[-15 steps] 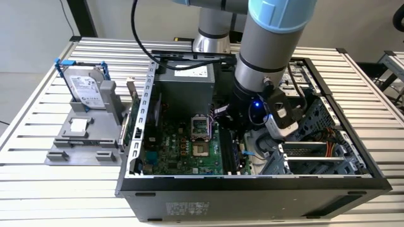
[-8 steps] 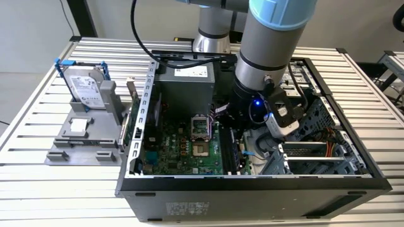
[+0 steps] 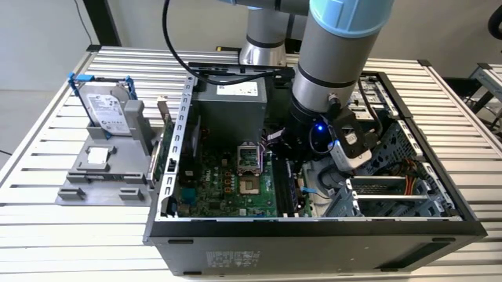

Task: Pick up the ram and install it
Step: 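Press down the ram until it locks into place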

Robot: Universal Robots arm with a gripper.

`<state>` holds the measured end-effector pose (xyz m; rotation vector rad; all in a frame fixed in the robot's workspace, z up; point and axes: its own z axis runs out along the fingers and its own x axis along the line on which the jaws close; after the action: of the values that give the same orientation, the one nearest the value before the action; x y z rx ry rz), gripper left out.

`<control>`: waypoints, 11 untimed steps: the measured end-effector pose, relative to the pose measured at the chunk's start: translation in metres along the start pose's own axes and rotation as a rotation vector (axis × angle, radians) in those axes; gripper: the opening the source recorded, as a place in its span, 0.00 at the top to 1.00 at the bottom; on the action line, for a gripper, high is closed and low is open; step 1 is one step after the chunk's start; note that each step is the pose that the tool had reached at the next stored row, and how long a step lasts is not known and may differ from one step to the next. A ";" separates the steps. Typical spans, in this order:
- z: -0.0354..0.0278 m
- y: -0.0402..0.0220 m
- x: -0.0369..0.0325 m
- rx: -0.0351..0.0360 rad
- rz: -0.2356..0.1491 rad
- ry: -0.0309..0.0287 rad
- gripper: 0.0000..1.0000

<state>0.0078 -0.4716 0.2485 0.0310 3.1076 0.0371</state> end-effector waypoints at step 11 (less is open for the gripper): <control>-0.0002 0.0000 0.0000 -0.0065 -0.046 0.0015 1.00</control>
<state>0.0078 -0.4717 0.2487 -0.0403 3.1082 0.0460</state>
